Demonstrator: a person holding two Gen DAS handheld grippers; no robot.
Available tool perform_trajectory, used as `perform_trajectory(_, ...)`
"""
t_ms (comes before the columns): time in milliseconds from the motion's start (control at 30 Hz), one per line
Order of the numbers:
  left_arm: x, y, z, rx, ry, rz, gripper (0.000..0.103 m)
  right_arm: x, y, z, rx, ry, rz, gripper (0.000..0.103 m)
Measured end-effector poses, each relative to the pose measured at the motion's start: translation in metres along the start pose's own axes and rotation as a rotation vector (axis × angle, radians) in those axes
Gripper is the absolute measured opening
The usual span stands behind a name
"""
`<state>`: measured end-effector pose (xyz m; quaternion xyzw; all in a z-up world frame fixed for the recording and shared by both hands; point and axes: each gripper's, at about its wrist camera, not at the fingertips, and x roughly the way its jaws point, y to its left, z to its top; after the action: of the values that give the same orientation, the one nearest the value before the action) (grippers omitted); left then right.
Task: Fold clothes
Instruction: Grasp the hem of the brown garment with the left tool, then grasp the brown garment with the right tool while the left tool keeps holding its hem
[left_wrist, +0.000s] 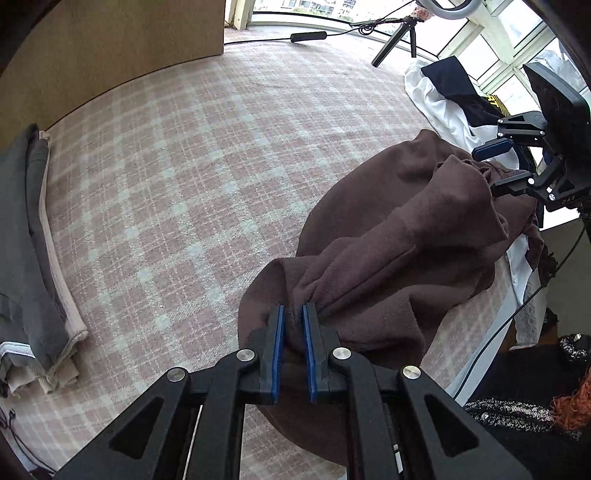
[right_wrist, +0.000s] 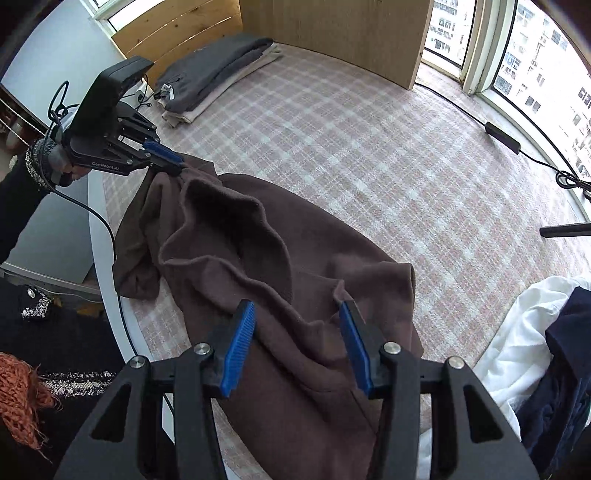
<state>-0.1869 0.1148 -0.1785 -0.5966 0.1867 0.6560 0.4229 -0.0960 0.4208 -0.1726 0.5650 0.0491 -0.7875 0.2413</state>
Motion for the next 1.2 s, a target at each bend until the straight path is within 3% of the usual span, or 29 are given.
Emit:
perform_trajectory(67, 0.0, 0.001, 0.0, 0.0, -0.001, 0.0, 0.012, 0.002, -0.001, 0.006, -0.005, 0.01, 0.013, 0.012)
perform_trajectory(100, 0.001, 0.001, 0.001, -0.002, 0.0, 0.001, 0.012, 0.003, -0.001, 0.008, -0.008, 0.015, 0.019, 0.008)
perform_trajectory(233, 0.002, -0.001, 0.004, 0.001, -0.004, 0.007, 0.012, 0.007, -0.003, 0.02, -0.019, 0.036, 0.044, 0.008)
perform_trajectory(367, 0.002, 0.003, 0.009, -0.028, -0.014, -0.004, 0.012, 0.004, -0.029, 0.012, 0.083, 0.034, 0.047, 0.008)
perform_trajectory(400, 0.003, 0.006, 0.011, -0.044, -0.013, 0.003, 0.012, 0.004, -0.036, 0.009, 0.113, 0.033, 0.047, 0.011)
perform_trajectory(433, 0.003, 0.007, 0.012, -0.048, -0.013, 0.007, 0.012, 0.003, -0.044, 0.007, 0.143, 0.032, 0.047, 0.021)
perform_trajectory(567, 0.002, 0.01, 0.018, -0.054, -0.019, 0.017, 0.011, -0.001, -0.074, -0.004, 0.262, 0.027, 0.046, 0.023)
perform_trajectory(633, -0.001, 0.009, 0.019, -0.048, -0.025, 0.019, 0.01, -0.003, -0.089, -0.009, 0.321, 0.024, 0.046, 0.039)
perform_trajectory(667, -0.002, 0.01, 0.019, -0.048, -0.024, 0.014, 0.01, -0.004, -0.096, -0.012, 0.351, 0.023, 0.045, 0.056)
perform_trajectory(733, -0.003, 0.012, 0.02, -0.054, -0.013, 0.002, 0.014, 0.0, -0.094, -0.027, 0.38, 0.04, 0.095, 0.059)
perform_trajectory(800, -0.003, 0.012, 0.022, -0.065, 0.009, -0.007, 0.034, 0.008, -0.089, -0.038, 0.392, 0.068, 0.115, 0.059)
perform_trajectory(933, -0.005, 0.007, 0.034, -0.036, 0.006, -0.043, 0.051, 0.025, -0.088, -0.045, 0.395, 0.103, 0.086, 0.059)
perform_trajectory(967, 0.001, 0.006, 0.038, -0.025, 0.02, -0.069, 0.065, 0.028, -0.087, -0.047, 0.393, 0.108, 0.09, 0.059)
perform_trajectory(1000, 0.011, 0.005, 0.04, -0.015, 0.051, -0.069, 0.071, 0.029, -0.085, -0.049, 0.382, 0.111, 0.1, 0.051)
perform_trajectory(1033, 0.023, 0.004, 0.042, -0.005, 0.083, -0.066, 0.071, 0.028, -0.082, -0.051, 0.368, 0.113, 0.106, 0.028)
perform_trajectory(1067, 0.033, 0.002, 0.041, -0.003, 0.117, -0.062, 0.068, 0.026, -0.077, -0.053, 0.351, 0.114, 0.108, 0.02)
perform_trajectory(1133, 0.047, -0.002, 0.037, -0.007, 0.159, -0.068, 0.049, 0.015, -0.067, -0.06, 0.313, 0.086, 0.087, 0.014)
perform_trajectory(1200, 0.041, -0.006, 0.032, -0.016, 0.121, -0.066, 0.034, -0.003, -0.061, -0.068, 0.31, 0.044, 0.066, 0.012)
